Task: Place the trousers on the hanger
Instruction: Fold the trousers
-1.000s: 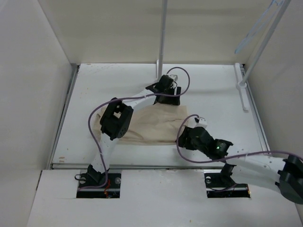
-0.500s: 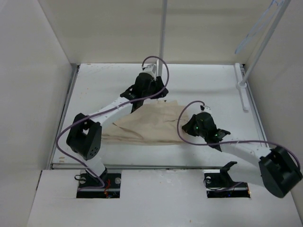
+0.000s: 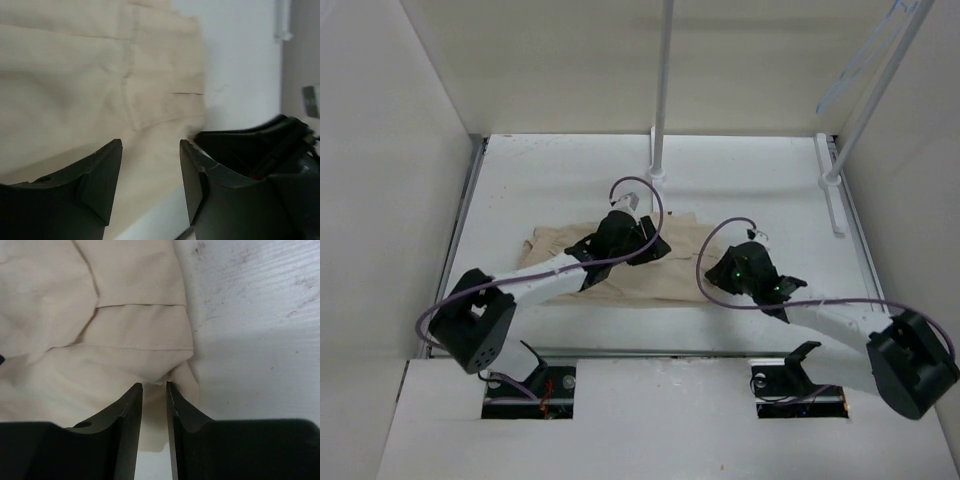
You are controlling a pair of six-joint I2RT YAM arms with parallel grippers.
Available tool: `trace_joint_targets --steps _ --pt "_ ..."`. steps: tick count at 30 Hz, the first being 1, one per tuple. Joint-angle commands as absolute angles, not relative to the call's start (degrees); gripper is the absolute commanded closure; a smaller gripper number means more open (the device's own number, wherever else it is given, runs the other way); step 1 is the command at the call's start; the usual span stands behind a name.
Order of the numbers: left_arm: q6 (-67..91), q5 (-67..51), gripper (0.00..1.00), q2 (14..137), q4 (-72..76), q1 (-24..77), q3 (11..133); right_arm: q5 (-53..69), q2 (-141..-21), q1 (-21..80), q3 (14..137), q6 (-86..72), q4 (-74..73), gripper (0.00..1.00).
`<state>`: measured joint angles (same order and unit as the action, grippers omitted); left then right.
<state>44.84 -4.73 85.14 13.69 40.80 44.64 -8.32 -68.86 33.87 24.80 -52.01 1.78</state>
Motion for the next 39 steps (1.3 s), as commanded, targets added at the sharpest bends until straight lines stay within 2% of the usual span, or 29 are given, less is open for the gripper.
trace_joint_targets --steps 1,3,5,10,12,14,17,20,24,28,33,36,37,39 --pt "46.23 -3.26 0.54 78.23 20.21 44.33 45.00 -10.55 -59.44 34.15 28.03 -50.28 -1.83 0.64" --pt "46.14 -2.64 0.55 78.66 20.48 46.00 45.87 -10.90 -54.60 33.01 28.30 -49.57 -4.30 0.60" --pt "46.14 -3.34 0.56 82.16 21.70 47.76 48.15 -10.90 -52.48 30.47 28.30 -48.70 -4.92 0.60" --pt "46.67 -3.52 0.57 93.93 24.96 50.23 52.47 -8.71 -55.62 25.97 29.35 -47.11 -2.21 0.82" --pt "46.67 -2.55 0.59 96.93 25.05 50.23 52.04 -7.82 -58.26 25.01 30.06 -46.41 -0.54 0.83" --pt "46.76 -1.59 0.59 98.17 25.14 49.44 49.85 -7.65 -61.07 24.65 30.58 -46.06 0.61 0.79" --pt "46.67 -0.97 0.59 97.83 26.10 48.12 45.19 -7.39 -65.73 23.95 30.59 -45.53 3.68 0.55" --pt "46.85 -1.67 0.59 95.72 28.47 46.28 40.18 -3.62 -70.30 23.95 30.93 -45.09 7.11 0.41" --pt "46.93 -3.33 0.55 92.12 29.79 45.13 37.88 -0.70 -74.35 24.65 31.82 -45.26 10.28 0.36" --pt "47.02 -4.48 0.54 86.76 28.48 45.57 38.85 -0.44 -75.76 24.92 30.85 -46.67 12.12 0.36" --pt "46.41 -3.87 0.54 82.44 22.60 45.39 41.57 -1.66 -70.69 25.09 30.14 -46.85 12.67 0.44" --pt "45.97 -2.56 0.55 81.39 20.92 45.22 41.66 -2.89 -61.12 25.79 34.70 -44.31 3.55 0.45" --pt "45.79 -1.59 0.55 80.78 20.83 45.13 41.23 -3.60 -57.86 26.66 37.15 -43.17 -0.40 0.50" --pt "45.62 0.78 0.56 79.11 20.74 45.13 39.82 -5.53 -52.50 29.56 42.42 -41.32 -7.09 0.68"
